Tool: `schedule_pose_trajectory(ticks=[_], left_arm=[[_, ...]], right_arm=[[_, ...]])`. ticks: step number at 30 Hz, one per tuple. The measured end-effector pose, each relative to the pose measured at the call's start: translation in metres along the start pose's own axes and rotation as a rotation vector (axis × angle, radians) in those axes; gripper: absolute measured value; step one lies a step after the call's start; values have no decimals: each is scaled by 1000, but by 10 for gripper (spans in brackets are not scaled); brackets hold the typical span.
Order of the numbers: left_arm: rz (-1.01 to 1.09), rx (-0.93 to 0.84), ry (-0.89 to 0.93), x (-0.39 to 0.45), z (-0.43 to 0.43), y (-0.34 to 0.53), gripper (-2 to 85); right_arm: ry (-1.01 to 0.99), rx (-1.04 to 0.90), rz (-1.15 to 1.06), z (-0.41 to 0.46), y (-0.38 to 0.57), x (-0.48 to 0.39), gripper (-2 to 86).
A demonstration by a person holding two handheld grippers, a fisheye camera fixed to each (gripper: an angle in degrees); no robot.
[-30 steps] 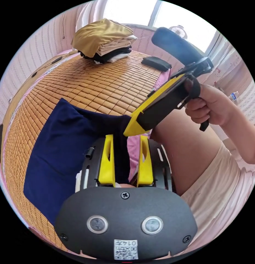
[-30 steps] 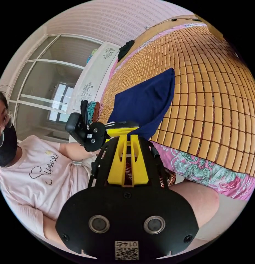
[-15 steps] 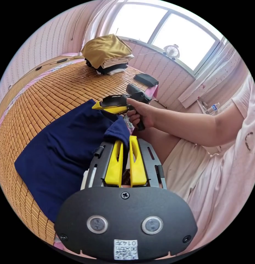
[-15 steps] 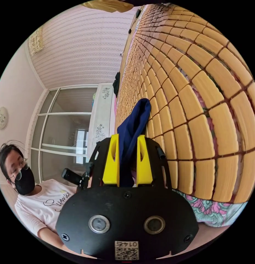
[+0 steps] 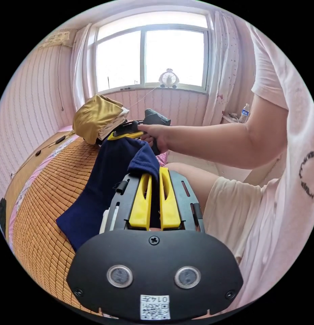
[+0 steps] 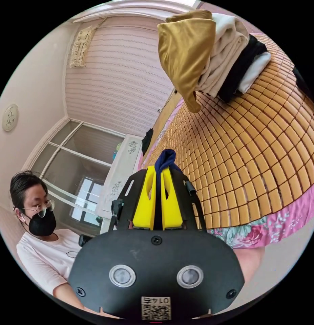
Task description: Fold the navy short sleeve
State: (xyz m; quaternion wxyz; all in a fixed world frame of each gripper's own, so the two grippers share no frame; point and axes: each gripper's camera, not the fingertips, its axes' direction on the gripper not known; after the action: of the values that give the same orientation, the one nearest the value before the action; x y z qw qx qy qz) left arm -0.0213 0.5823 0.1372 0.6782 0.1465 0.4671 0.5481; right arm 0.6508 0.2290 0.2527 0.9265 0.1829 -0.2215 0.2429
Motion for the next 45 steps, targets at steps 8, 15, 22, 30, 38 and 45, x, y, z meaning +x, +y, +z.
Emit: schedule_pose_trajectory(ticks=[8, 15, 22, 30, 38, 45], left_arm=[[-248, -23, -85, -58, -8, 48, 35], [-472, -223, -177, -131, -7, 140, 40], [-687, -322, -37, -202, -5, 200, 50], [-834, -423, -42, -245, -29, 241, 43], [-858, -279, -73, -279, -7, 217, 133], [-848, -342, -32, -282, 31, 210, 49]], right_arm=[[126, -202, -85, 105, -3, -51, 14], [238, -393, -75, 244, 19, -63, 33], [318, -461, -307, 276, 28, -116, 67], [600, -686, -580, 309, 48, -142, 140], [667, -758, -766, 339, 104, -155, 97], [659, -696, -840, 313, 133, -164, 30]])
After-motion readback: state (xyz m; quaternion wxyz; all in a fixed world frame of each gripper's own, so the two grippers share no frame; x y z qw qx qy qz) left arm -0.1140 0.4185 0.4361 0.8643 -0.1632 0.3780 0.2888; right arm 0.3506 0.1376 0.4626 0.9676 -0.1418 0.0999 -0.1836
